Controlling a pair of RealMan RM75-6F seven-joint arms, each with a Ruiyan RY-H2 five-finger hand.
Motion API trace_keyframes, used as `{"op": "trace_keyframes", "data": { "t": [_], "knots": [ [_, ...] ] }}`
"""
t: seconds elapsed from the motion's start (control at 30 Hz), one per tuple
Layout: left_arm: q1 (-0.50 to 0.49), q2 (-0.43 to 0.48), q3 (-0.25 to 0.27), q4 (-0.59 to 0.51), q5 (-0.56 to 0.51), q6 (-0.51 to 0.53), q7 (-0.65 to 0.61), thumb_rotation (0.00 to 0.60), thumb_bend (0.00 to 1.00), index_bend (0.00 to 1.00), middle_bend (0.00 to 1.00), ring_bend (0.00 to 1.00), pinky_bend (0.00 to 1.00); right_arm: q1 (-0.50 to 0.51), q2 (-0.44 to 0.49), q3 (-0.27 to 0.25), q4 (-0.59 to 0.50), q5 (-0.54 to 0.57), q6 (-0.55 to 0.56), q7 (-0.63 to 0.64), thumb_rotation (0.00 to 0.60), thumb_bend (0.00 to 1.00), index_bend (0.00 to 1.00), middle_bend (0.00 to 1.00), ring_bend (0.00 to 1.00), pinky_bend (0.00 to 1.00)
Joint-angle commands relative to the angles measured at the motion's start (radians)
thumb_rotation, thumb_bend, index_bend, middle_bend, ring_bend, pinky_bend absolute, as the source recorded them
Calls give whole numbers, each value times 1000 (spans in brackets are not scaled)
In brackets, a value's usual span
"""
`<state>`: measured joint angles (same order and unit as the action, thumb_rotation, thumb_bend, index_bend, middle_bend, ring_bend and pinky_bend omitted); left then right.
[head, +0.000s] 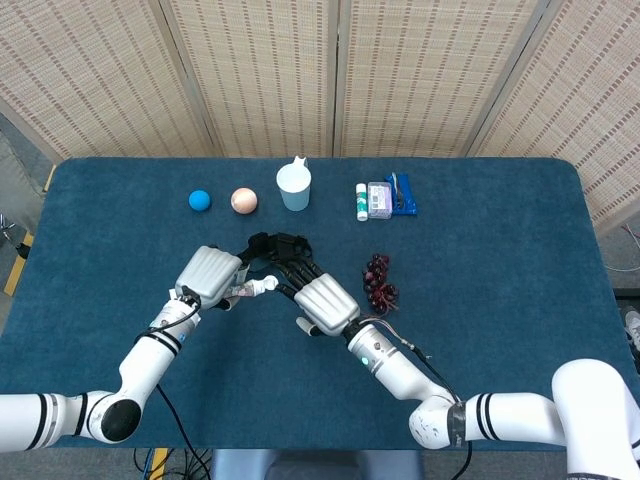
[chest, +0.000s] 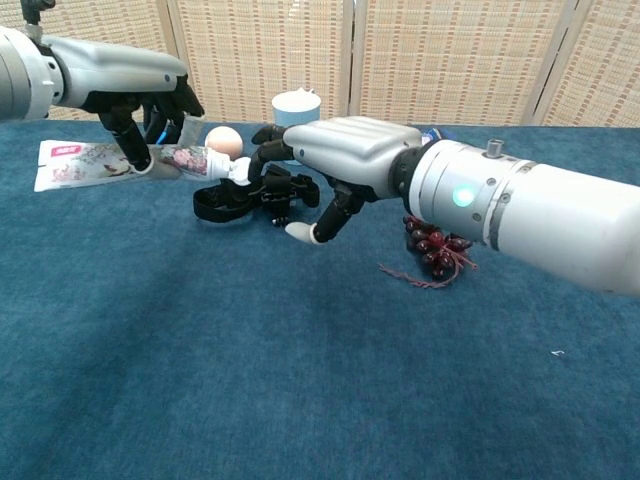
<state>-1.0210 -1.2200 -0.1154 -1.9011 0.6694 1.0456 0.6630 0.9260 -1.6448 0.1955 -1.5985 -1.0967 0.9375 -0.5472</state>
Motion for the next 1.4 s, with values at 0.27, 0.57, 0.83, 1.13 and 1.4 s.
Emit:
{"op": "trace_keyframes", "data": {
  "t": [0.27, 0.57, 0.83, 1.13, 1.4],
  "knots": [
    [17, 24, 12, -15, 41, -18, -25, 600, 442, 589, 746, 536, 342, 8, 8, -5, 4, -6, -14, 23, 526, 310, 211, 0, 0, 0],
    [26, 43, 12, -36, 73, -39, -54, 600, 443, 587, 743, 534, 343, 15, 2, -7, 19, -6, -19, 33, 526, 381, 211, 0, 0, 0],
    [34, 56, 17, -41, 84, -43, -65, 600, 443, 585, 741, 533, 344, 17, 2, -10, 22, -7, -15, 35, 526, 381, 210, 0, 0, 0],
    [55, 65, 39, 21, 99, -80, -103, 600, 443, 571, 719, 515, 344, -30, 114, -16, -78, -53, 43, 63, 525, 380, 203, 0, 0, 0],
    [93, 29, 69, 130, 147, -113, -160, 600, 442, 561, 697, 510, 343, -107, 257, -26, -181, -123, 140, 88, 525, 372, 203, 0, 0, 0]
  ]
}}
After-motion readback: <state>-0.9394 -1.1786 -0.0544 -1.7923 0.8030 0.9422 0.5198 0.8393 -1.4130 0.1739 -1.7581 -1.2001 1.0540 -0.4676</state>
